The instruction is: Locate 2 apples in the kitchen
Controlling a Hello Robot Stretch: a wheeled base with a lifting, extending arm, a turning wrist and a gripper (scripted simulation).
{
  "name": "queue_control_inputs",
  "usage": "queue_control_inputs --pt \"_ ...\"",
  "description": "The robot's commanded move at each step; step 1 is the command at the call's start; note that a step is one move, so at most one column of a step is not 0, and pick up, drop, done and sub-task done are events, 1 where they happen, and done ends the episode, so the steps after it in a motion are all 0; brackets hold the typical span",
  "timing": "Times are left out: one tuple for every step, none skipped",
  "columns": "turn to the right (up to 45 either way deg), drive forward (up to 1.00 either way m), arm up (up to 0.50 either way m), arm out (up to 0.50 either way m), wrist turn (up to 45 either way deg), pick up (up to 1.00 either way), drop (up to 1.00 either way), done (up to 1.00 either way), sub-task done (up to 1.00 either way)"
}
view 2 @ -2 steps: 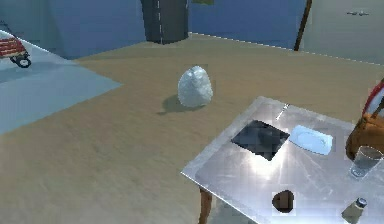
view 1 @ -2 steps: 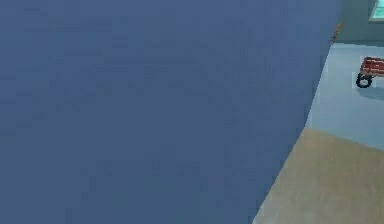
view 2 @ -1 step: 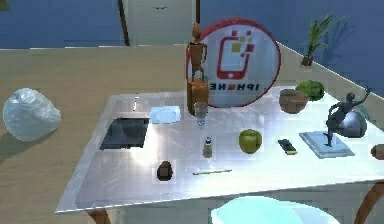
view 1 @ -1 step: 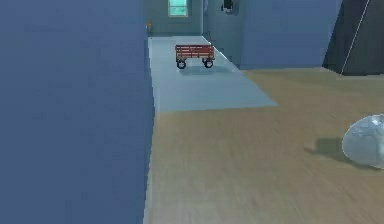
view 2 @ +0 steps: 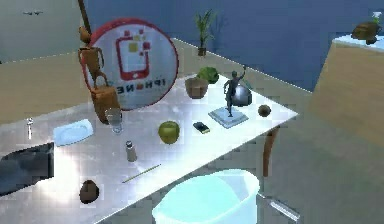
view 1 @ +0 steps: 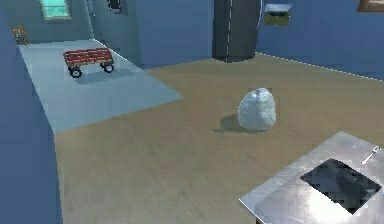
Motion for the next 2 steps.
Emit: queue_control_inputs --pt "0.0 0.1 0.0 0.0 0.0 0.0 0.0 0.0 0.0" --pt "-15.0 0.0 0.0 0.0 0.0 0.0 0.0 0.0 0.0"
